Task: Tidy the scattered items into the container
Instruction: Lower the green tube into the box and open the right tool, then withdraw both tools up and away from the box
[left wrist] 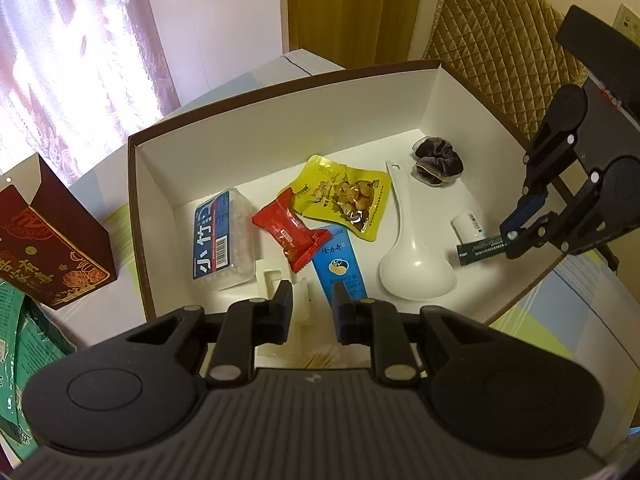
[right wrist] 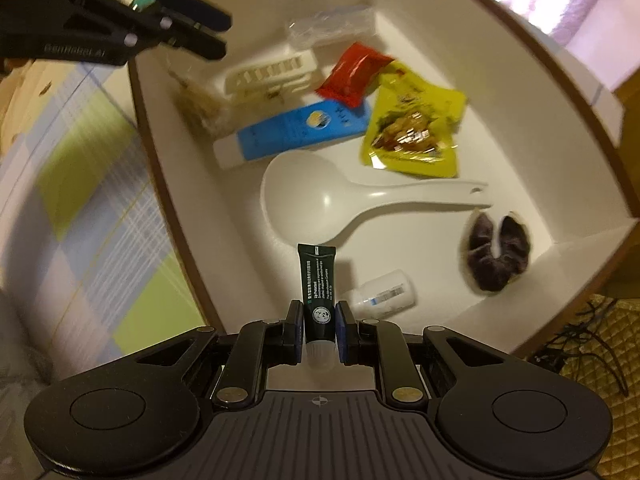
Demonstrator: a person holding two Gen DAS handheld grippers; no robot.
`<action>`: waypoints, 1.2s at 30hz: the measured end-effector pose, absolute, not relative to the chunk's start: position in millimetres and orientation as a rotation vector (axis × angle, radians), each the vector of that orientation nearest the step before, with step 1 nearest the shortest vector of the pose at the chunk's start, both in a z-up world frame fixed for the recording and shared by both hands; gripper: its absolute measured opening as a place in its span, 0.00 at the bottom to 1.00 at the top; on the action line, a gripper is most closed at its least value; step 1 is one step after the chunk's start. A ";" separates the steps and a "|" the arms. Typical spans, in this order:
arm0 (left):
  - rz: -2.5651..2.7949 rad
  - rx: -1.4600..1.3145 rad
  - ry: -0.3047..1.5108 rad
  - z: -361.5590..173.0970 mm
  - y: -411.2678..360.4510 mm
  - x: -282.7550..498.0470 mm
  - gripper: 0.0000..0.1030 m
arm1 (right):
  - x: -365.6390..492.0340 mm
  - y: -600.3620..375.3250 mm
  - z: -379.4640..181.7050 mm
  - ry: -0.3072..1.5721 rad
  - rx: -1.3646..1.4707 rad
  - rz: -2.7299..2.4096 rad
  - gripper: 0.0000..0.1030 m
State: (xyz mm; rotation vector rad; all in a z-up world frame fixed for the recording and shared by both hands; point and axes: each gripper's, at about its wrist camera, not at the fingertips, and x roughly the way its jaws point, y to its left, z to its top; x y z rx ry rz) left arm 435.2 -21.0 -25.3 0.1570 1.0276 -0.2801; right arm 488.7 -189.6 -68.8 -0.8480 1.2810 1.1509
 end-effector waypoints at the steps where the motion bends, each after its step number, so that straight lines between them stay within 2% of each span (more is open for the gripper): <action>1: -0.278 0.155 1.032 -25.8 -20.4 435.7 0.17 | 489.7 -188.0 -70.9 1.295 -0.845 1.152 0.18; 8: -0.261 0.140 1.080 -29.5 -17.5 440.6 0.20 | 502.2 -181.5 -80.1 1.404 -0.773 1.149 0.19; 16: -0.251 0.138 1.107 -32.5 -14.1 441.3 0.34 | 510.9 -182.4 -85.8 1.487 -0.685 1.126 0.19; 17: -0.250 0.139 1.111 -32.7 -13.8 441.2 0.35 | 511.4 -182.8 -86.2 1.490 -0.680 1.121 0.25; 19: -0.245 0.142 1.117 -32.7 -13.1 441.4 0.37 | 514.5 -185.0 -83.5 1.468 -0.668 1.088 0.69; 20: -0.242 0.143 1.121 -32.6 -12.9 441.6 0.38 | 514.2 -185.1 -79.8 1.446 -0.649 1.114 0.78; 25: -0.227 0.148 1.131 -29.9 -12.6 441.2 0.59 | 508.7 -180.0 -70.2 1.424 -0.629 1.098 0.80; 27: -0.221 0.157 1.133 -28.1 -14.2 440.4 0.63 | 507.2 -180.6 -69.3 1.419 -0.622 1.081 0.80; 29: -0.218 0.163 1.139 -26.4 -15.9 439.0 0.71 | 506.5 -182.0 -69.2 1.419 -0.604 1.057 0.80; 30: -0.211 0.164 1.143 -25.7 -16.7 438.2 0.77 | 506.2 -183.3 -68.6 1.415 -0.597 1.047 0.85; 33: -0.198 0.173 1.154 -23.8 -20.0 436.0 0.80 | 503.9 -186.3 -61.7 1.388 -0.559 1.025 0.92; 35: -0.179 0.185 1.162 -23.0 -22.9 434.4 0.83 | 501.4 -186.6 -56.7 1.365 -0.550 0.973 1.00; 36: -0.171 0.188 1.164 -22.2 -24.1 433.7 0.86 | 500.3 -187.2 -54.6 1.357 -0.546 0.957 1.00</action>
